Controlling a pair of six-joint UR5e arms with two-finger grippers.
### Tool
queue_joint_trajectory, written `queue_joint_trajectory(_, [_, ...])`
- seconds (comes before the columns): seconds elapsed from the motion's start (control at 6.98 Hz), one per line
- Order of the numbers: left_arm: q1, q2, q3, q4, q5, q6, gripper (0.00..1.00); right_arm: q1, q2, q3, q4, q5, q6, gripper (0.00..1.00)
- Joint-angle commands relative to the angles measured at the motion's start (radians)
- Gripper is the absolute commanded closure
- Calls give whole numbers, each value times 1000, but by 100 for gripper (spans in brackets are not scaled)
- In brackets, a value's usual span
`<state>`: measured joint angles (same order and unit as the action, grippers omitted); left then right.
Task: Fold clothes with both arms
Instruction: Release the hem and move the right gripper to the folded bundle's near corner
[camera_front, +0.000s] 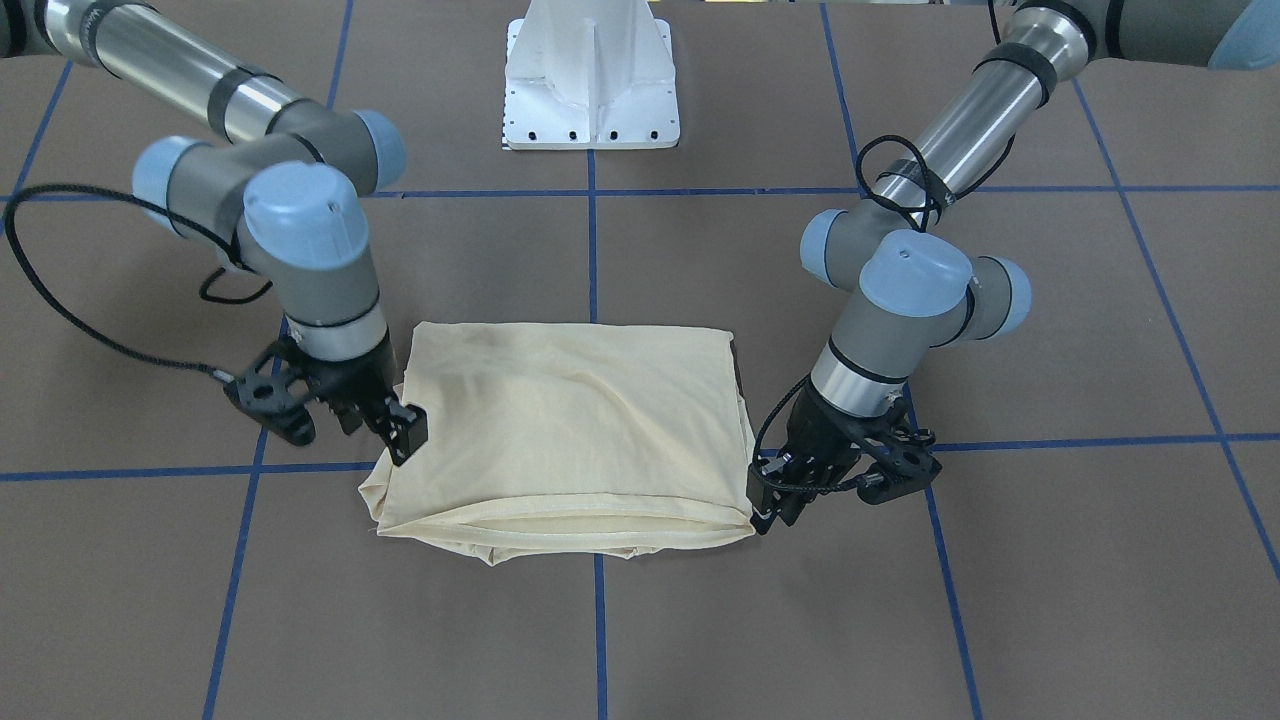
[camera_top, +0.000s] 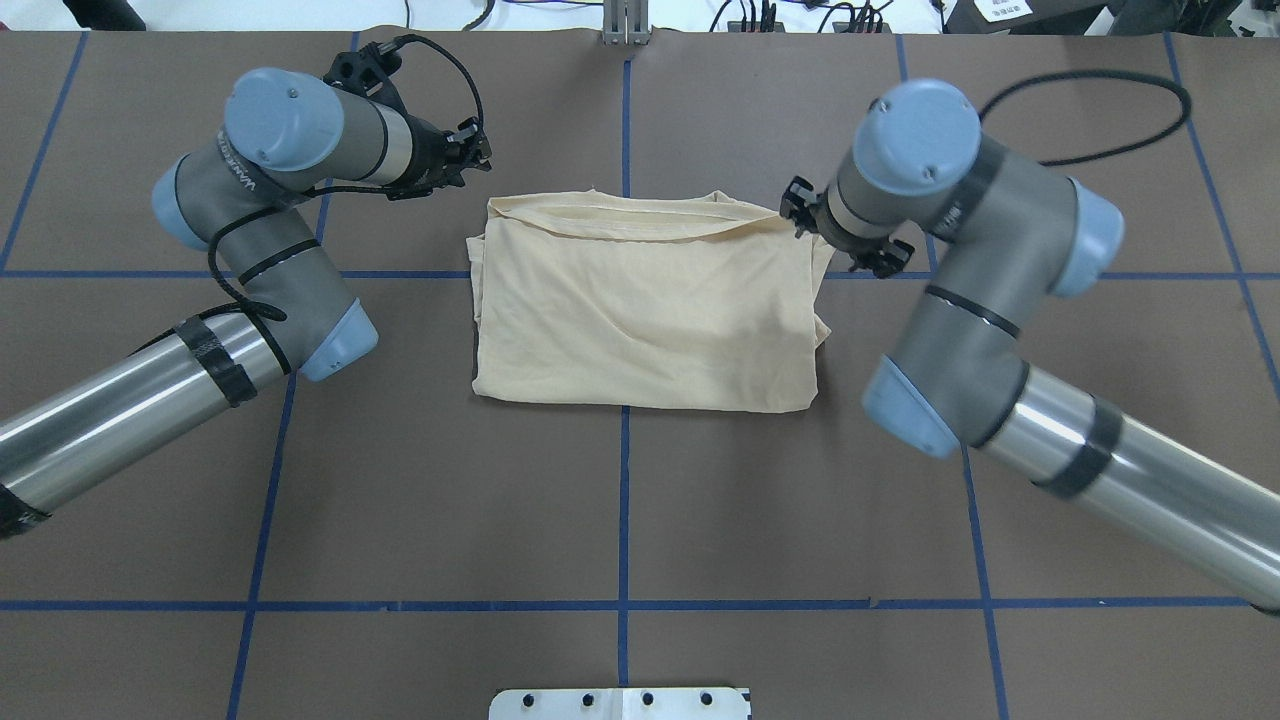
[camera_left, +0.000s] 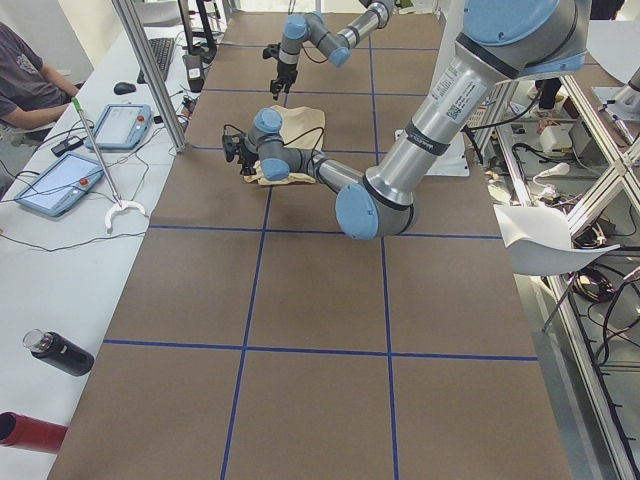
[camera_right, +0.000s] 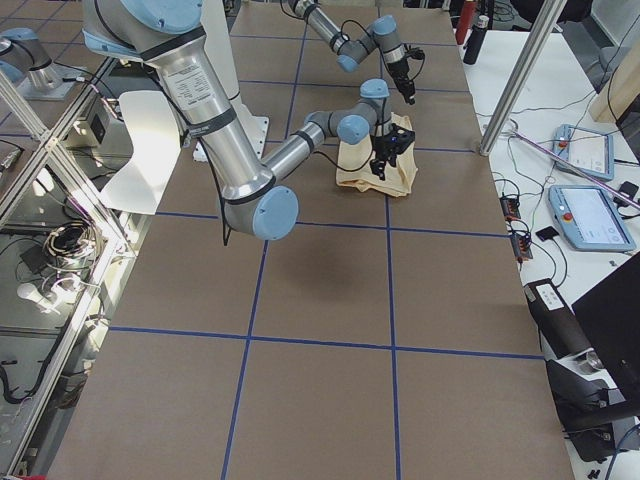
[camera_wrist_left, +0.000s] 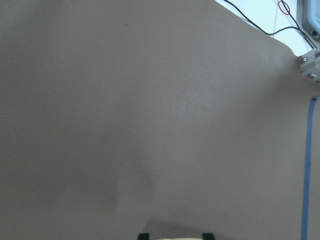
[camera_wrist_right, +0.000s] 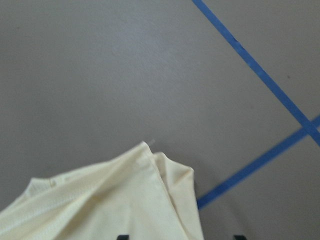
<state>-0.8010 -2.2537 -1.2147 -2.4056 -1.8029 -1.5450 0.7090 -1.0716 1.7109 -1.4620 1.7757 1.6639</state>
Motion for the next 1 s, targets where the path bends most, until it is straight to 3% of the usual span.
queue_joint_trajectory(0.0, [-9,57,-68,-9,0,49,54,-139,-207,257,8,-62,209,22])
queue_joint_trajectory(0.14, [-7,59,-72,-6,0,49,54,-240,-221,245,85,-181,370,23])
queue_joint_trajectory(0.29, [-9,62,-81,-1,2,49,54,-270,-223,230,151,-244,435,24])
queue_joint_trajectory(0.86, [-7,63,-83,-1,10,49,54,-275,-182,115,152,-240,444,27])
